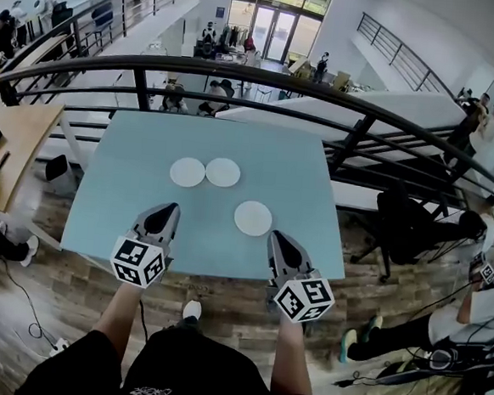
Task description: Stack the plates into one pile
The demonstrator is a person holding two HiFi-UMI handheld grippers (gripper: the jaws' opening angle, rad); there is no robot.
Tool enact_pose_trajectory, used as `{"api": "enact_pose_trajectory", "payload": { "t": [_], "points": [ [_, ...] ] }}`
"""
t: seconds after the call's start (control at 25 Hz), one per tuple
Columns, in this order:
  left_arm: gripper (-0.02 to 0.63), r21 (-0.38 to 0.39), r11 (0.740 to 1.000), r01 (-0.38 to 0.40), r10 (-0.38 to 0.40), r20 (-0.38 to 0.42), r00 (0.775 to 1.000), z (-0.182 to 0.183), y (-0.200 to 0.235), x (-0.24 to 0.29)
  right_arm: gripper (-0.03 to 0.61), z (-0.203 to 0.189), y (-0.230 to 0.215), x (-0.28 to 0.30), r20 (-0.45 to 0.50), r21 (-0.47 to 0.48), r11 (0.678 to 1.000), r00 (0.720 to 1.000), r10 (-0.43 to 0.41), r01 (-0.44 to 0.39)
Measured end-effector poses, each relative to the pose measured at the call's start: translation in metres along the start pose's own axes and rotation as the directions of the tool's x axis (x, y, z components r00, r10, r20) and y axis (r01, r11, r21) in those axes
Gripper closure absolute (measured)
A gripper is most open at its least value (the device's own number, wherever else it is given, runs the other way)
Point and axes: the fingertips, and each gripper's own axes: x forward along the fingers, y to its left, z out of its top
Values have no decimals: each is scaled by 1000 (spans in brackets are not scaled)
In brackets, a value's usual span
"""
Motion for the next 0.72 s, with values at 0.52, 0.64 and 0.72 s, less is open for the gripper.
{"api": "enact_pose_trajectory", "payload": {
  "t": [0.52, 0.64, 0.72],
  "points": [
    [606, -24, 997, 74, -75, -32, 997, -1, 83, 102, 571, -4, -44, 115, -49, -44, 994, 994, -97, 95],
    [606, -38, 994, 101, -103, -34, 994, -3, 94, 116, 571, -4, -49, 128, -51, -43, 992, 991, -121, 119],
    [606, -41, 992, 118, -119, -34, 992, -3, 93, 124, 571, -4, -55, 131, -51, -30, 991, 990, -135, 133]
  ]
}}
